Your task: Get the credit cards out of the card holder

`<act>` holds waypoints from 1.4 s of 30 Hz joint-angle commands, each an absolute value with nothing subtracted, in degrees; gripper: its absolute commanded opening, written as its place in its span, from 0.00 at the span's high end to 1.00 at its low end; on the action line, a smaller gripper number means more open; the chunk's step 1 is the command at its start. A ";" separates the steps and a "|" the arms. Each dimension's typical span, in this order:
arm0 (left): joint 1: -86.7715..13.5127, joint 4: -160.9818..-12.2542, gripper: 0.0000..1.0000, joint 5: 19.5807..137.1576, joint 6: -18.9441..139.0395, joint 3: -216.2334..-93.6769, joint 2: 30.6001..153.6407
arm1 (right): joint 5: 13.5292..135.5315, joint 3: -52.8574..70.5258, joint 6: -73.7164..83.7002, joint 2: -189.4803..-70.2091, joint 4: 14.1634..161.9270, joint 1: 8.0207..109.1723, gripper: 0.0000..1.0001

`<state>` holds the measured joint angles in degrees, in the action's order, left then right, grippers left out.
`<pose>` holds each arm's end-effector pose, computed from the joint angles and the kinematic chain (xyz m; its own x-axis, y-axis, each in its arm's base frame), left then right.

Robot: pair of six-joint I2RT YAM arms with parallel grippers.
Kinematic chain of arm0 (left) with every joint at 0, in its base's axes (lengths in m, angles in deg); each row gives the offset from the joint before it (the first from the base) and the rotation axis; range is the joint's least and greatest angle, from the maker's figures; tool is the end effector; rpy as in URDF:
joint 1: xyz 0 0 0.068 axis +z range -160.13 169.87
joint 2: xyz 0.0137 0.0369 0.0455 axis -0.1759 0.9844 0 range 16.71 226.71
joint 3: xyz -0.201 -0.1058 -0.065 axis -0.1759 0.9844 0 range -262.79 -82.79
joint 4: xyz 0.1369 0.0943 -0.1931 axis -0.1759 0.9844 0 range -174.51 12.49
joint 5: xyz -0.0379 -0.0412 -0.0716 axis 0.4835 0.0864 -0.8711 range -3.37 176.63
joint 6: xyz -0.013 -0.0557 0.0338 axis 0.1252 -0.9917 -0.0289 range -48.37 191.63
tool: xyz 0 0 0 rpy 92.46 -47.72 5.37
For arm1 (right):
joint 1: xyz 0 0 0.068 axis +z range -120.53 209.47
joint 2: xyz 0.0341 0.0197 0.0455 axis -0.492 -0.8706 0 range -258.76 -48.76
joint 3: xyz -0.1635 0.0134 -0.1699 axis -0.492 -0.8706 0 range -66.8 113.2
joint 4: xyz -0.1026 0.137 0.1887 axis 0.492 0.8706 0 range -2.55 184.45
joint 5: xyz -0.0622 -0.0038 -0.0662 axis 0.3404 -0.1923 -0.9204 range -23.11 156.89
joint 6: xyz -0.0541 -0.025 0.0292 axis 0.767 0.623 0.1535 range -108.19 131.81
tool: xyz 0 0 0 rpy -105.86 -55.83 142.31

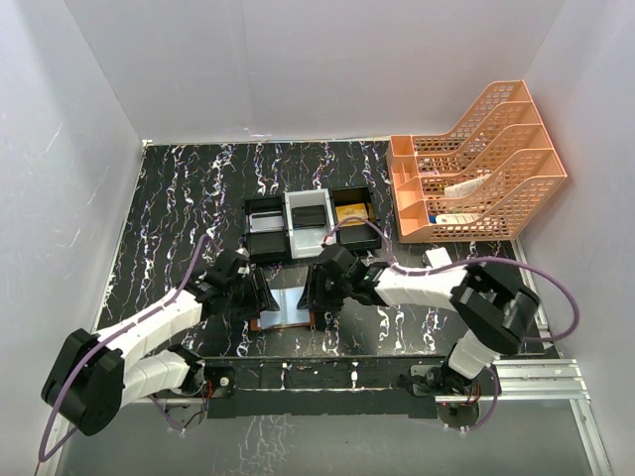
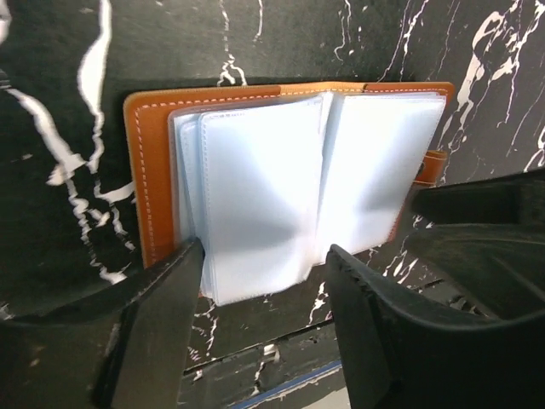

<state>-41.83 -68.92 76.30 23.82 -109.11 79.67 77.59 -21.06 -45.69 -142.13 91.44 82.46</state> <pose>0.1830 -0.1241 0.1216 -0.9039 -0.2985 -0.3065 -0.0883 0.8311 -0.5490 0.1824 0.2581 0.1052 -0.9738 0.0848 -0.2109 -0.0610 0.7962 0.6019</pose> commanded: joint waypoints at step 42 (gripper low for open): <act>-42.16 -40.65 0.01 117.14 40.97 -144.74 62.58 | 31.67 -14.63 -4.98 -102.28 100.55 72.21 0.02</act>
